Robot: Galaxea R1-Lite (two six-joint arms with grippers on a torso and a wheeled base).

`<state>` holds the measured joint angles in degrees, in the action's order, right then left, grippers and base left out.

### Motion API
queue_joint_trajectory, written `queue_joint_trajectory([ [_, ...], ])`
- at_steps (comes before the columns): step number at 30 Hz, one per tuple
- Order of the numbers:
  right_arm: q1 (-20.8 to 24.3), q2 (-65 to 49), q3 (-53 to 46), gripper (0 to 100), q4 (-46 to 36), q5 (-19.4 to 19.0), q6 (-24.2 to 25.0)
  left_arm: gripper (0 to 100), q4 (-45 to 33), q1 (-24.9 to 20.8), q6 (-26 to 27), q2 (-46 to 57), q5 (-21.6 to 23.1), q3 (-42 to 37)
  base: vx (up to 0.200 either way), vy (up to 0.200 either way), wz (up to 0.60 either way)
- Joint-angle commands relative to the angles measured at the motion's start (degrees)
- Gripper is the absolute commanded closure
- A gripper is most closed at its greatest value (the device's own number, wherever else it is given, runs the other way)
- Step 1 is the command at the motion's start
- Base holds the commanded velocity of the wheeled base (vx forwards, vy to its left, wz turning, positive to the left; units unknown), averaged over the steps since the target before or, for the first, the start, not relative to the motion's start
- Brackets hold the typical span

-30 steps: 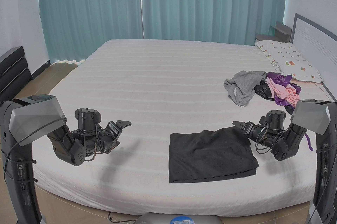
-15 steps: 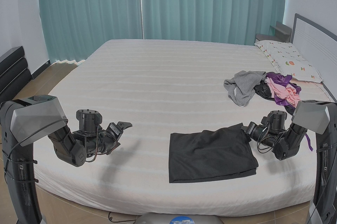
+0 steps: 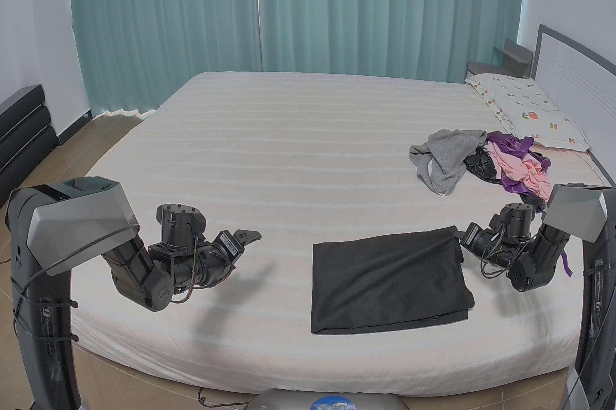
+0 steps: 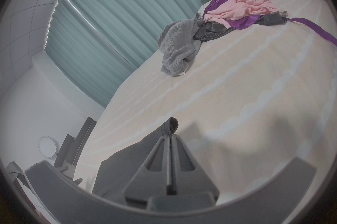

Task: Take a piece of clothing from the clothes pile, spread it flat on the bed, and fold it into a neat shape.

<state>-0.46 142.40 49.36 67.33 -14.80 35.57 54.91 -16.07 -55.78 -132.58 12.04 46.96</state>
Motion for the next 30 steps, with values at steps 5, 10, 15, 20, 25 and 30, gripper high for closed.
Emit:
queue_joint_trajectory([
  [5, -0.4, -0.1, -1.9, 100, 0.3, -0.1, 0.1, 0, -0.8, -8.2, 1.5, -5.1, -0.4, 9.6, 0.000, 0.000, 0.00],
  [10, 0.0, -0.2, -2.3, 100, 0.3, 0.0, 2.0, 0, -4.2, -12.0, 1.5, -8.6, -2.1, 16.8, 0.000, 0.000, 0.00],
  [15, 0.6, -0.4, -1.8, 100, 0.3, 0.0, 4.6, 0, -8.1, -12.8, 1.5, -10.3, -3.1, 21.2, 0.000, 0.000, 0.00],
  [20, 1.3, -0.3, -2.3, 100, 0.9, 0.0, 5.1, 0, -9.9, -13.6, 2.9, -11.6, -4.0, 23.3, 0.000, 0.000, 0.00],
  [25, 1.6, -0.2, -2.5, 100, 1.1, 0.0, 5.2, 0, -10.0, -14.8, 5.7, -13.3, -5.6, 24.4, 0.000, 0.000, 0.00],
  [30, 2.0, -0.2, -2.5, 100, 1.1, 0.0, 5.2, 0, -10.1, -15.5, 5.7, -13.8, -5.9, 25.2, 0.000, 0.000, 0.00],
])
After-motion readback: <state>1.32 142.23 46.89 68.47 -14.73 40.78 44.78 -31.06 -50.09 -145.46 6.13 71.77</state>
